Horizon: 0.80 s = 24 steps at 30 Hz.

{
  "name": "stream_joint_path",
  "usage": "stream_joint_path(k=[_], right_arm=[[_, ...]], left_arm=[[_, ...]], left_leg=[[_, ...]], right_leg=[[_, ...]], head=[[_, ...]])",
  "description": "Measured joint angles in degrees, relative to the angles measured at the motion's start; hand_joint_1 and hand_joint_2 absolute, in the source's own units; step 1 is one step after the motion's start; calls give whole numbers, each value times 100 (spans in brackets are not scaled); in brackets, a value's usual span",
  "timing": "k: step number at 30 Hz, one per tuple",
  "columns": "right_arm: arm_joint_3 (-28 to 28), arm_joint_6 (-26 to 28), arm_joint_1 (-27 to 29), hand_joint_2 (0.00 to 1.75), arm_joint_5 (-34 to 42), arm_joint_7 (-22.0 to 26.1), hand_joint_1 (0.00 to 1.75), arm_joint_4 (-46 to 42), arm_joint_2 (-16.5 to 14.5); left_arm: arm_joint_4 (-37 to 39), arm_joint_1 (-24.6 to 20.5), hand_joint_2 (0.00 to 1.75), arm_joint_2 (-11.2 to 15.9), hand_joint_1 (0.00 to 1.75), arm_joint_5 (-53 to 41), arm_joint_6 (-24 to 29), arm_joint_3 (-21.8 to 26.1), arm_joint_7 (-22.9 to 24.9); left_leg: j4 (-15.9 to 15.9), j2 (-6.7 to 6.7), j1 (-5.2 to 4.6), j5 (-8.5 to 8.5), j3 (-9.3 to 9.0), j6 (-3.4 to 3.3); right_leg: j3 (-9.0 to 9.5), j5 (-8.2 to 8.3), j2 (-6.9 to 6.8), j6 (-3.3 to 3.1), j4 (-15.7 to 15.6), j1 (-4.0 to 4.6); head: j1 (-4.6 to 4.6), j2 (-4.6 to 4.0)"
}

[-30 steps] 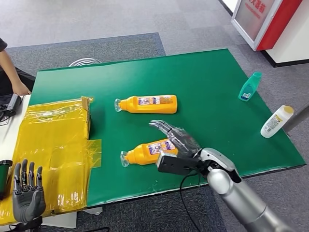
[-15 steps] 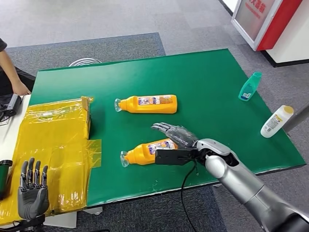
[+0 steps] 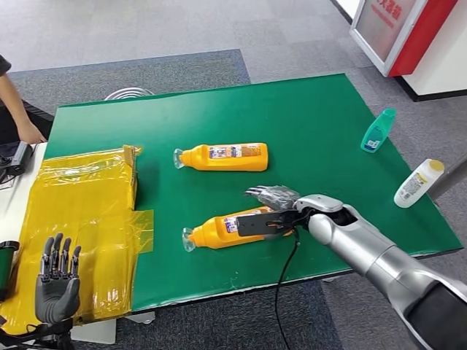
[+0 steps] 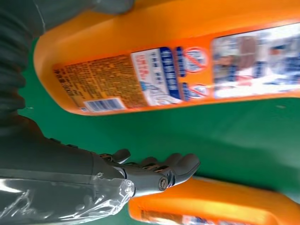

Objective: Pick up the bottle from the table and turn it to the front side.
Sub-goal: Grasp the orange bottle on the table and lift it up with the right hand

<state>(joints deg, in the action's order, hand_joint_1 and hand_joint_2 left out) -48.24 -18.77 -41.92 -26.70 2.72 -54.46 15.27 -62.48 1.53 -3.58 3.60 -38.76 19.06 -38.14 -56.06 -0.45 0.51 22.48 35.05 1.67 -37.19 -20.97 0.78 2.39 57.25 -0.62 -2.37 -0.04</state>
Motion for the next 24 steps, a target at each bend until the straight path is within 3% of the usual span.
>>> stream_joint_path(k=[12, 15, 16, 19, 24], right_arm=[[-754, -690, -616, 175, -169, 126, 0, 1265, -80], [-851, -697, -670, 175, -139, 144, 37, 1367, -80], [-878, -687, -682, 175, -120, 152, 80, 1383, -80], [-944, -635, -697, 175, -72, 186, 175, 1399, -78], [-1023, -505, -709, 175, 44, 228, 175, 1343, -37]], left_arm=[[291, -232, 175, 147, 0, 119, 21, -287, 0], [339, -257, 175, 168, 0, 121, 27, -320, 0], [352, -259, 175, 175, 0, 126, 31, -325, 0], [384, -261, 175, 197, 0, 142, 46, -338, 0], [412, -255, 175, 222, 0, 208, 56, -337, 0]], left_leg=[[0, -1, 0, -2, 0, -1], [0, -1, 0, -2, 0, -1], [0, 0, 0, -2, 0, -1], [0, 0, 0, -2, 0, -1], [0, 0, 0, -2, 0, -1]], right_leg=[[-2, 2, -1, 0, 0, 0], [-2, 2, -1, 0, 0, 0], [-2, 2, -1, 0, 0, 0], [-2, 2, 0, 0, 0, 0], [-2, 2, -1, 0, 0, 0]], head=[[1, -1], [1, 0], [1, 0], [1, 0], [1, 0]])
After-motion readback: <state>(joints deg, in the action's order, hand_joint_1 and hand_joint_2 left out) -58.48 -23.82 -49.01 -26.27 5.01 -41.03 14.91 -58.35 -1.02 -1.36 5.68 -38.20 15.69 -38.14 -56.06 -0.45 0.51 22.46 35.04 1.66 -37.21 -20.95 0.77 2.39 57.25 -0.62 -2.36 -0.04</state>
